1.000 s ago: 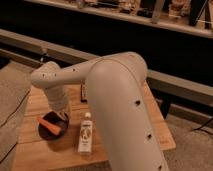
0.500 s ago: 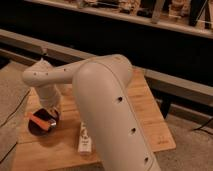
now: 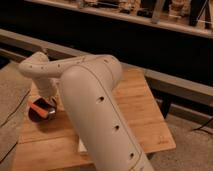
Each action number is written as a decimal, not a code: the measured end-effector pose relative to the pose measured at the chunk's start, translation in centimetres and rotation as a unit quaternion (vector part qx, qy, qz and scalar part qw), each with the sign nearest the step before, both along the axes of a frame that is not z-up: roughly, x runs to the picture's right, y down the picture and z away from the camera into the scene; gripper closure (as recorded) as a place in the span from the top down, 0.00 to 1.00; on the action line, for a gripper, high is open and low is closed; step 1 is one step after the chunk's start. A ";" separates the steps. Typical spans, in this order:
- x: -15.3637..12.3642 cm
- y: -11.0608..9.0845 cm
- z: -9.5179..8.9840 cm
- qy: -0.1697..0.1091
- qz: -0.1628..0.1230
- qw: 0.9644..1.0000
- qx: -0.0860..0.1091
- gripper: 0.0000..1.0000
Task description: Drag the ceramic bowl in a circle
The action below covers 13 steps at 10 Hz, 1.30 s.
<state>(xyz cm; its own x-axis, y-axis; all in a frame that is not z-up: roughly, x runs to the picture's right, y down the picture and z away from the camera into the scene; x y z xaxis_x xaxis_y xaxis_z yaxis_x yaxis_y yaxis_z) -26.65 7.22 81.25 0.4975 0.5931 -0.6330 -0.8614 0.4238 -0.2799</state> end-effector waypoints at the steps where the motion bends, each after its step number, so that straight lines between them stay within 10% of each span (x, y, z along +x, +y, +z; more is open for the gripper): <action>1: 0.7 -0.4 0.5 0.010 0.000 1.000 0.004 0.00; 8: 12.2 -0.6 1.1 0.096 -0.042 0.994 -0.007 0.00; 13: 10.9 4.7 -4.7 0.038 -0.059 0.995 -0.071 0.00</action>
<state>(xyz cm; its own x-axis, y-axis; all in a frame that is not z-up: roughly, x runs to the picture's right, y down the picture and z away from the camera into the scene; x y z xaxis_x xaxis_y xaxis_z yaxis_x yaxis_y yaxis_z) -15.70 11.97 76.51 0.5055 0.4353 -0.7449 -0.8289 0.4847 -0.2793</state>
